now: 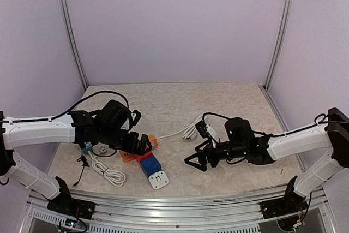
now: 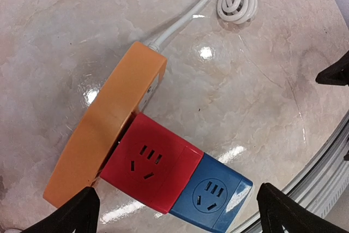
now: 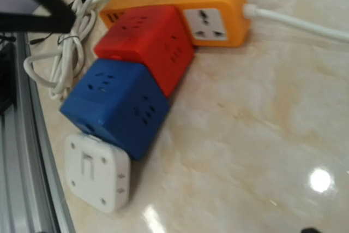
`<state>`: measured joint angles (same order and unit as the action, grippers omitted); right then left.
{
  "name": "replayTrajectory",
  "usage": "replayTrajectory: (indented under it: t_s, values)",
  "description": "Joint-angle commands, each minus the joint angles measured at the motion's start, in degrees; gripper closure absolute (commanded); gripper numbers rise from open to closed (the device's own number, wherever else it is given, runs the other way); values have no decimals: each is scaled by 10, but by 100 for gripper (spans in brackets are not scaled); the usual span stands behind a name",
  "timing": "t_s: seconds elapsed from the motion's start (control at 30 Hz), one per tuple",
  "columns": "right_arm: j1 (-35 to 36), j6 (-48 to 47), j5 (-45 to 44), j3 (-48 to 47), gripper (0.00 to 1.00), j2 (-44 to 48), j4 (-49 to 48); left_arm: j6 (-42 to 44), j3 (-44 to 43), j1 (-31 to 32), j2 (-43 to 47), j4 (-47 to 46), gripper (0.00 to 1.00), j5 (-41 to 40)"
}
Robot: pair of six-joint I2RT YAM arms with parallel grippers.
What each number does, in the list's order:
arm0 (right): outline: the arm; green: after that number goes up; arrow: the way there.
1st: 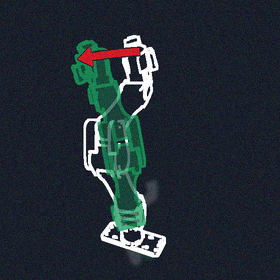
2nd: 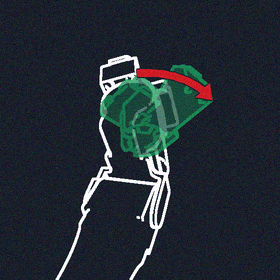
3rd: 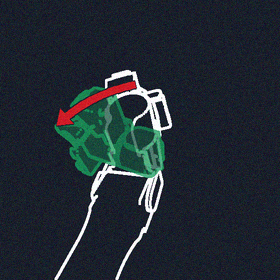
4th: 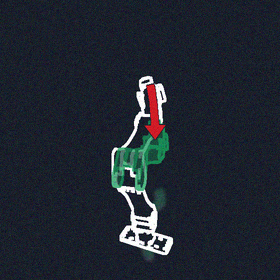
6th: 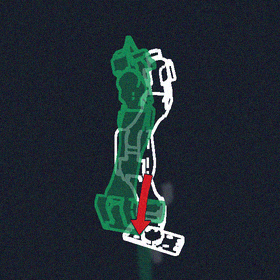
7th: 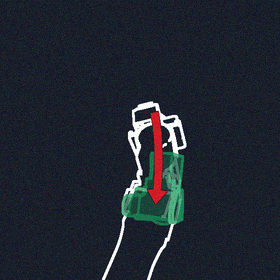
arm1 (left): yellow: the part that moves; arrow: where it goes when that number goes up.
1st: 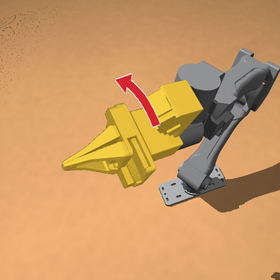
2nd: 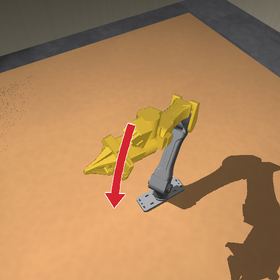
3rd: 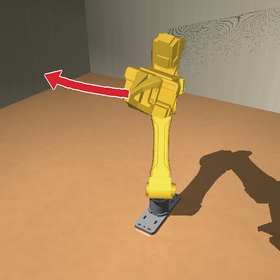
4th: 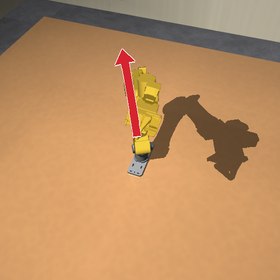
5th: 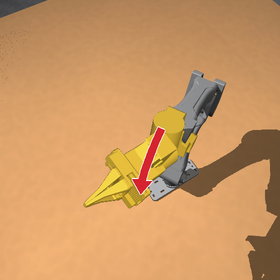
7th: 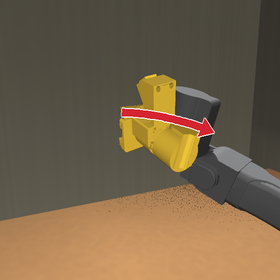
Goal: Pull the plug off the socket
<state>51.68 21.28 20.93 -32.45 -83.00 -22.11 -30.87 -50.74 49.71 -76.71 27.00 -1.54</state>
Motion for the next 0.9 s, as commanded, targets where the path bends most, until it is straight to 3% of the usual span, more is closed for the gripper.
replayTrajectory:
  t_s: [0.0, 0.2, 0.37, 0.87]
  values:
    - [61, -30, -98, -64, 0, -32, 49, -17, 23, -34, 47, -30, 1, 43]
    - [135, -48, -193, -161, 0, -110, 116, -16, 39, -77, 119, -37, 1, 76]
    - [179, -57, -220, -227, 0, -174, 150, -22, 51, -86, 142, -25, 1, 74]
    - [196, -48, -229, -310, 0, -266, 158, -28, 64, -87, 156, -28, 1, 68]
